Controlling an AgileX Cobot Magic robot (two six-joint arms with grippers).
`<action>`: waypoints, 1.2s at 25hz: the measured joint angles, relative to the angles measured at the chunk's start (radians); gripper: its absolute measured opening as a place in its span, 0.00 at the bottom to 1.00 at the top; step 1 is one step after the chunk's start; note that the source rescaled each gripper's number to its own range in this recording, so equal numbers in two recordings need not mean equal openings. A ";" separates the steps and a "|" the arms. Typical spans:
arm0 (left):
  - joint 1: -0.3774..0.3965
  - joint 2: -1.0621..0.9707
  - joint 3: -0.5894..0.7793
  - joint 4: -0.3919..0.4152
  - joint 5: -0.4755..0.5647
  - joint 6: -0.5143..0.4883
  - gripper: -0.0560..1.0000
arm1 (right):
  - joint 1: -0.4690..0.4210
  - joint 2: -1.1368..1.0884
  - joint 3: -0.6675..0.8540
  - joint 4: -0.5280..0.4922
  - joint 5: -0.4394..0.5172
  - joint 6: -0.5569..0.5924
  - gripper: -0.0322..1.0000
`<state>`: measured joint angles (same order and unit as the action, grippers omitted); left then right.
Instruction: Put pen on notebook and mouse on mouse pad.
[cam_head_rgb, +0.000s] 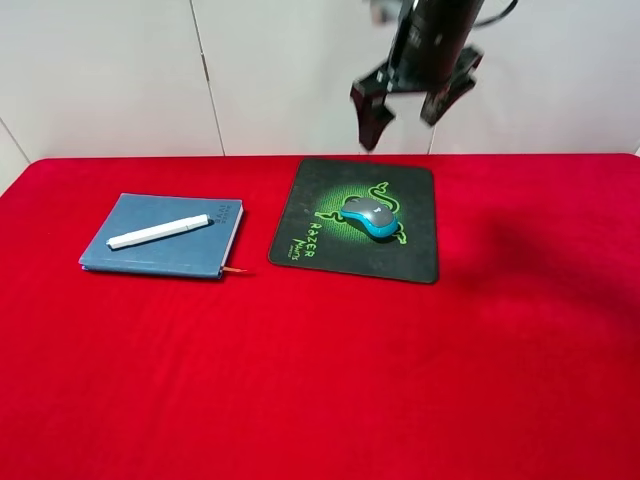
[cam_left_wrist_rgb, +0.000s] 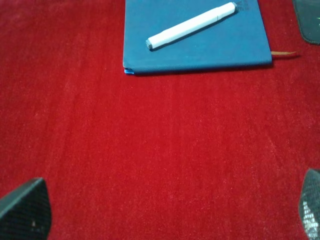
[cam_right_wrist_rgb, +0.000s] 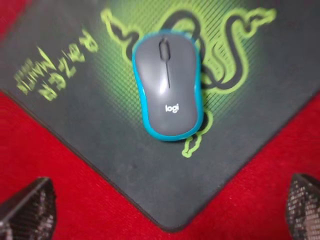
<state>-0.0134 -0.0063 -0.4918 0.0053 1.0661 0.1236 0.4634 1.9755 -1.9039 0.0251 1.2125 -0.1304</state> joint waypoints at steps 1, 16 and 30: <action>0.000 0.000 0.000 0.000 0.000 0.000 1.00 | 0.000 -0.028 0.001 0.005 0.000 0.012 1.00; 0.000 0.000 0.000 0.000 0.000 0.000 1.00 | 0.000 -0.683 0.489 0.049 0.003 0.088 1.00; 0.000 0.000 0.000 0.000 0.000 0.000 1.00 | -0.014 -1.410 0.999 0.064 0.006 0.136 1.00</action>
<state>-0.0134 -0.0063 -0.4918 0.0053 1.0661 0.1236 0.4494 0.5651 -0.9046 0.0889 1.2184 0.0055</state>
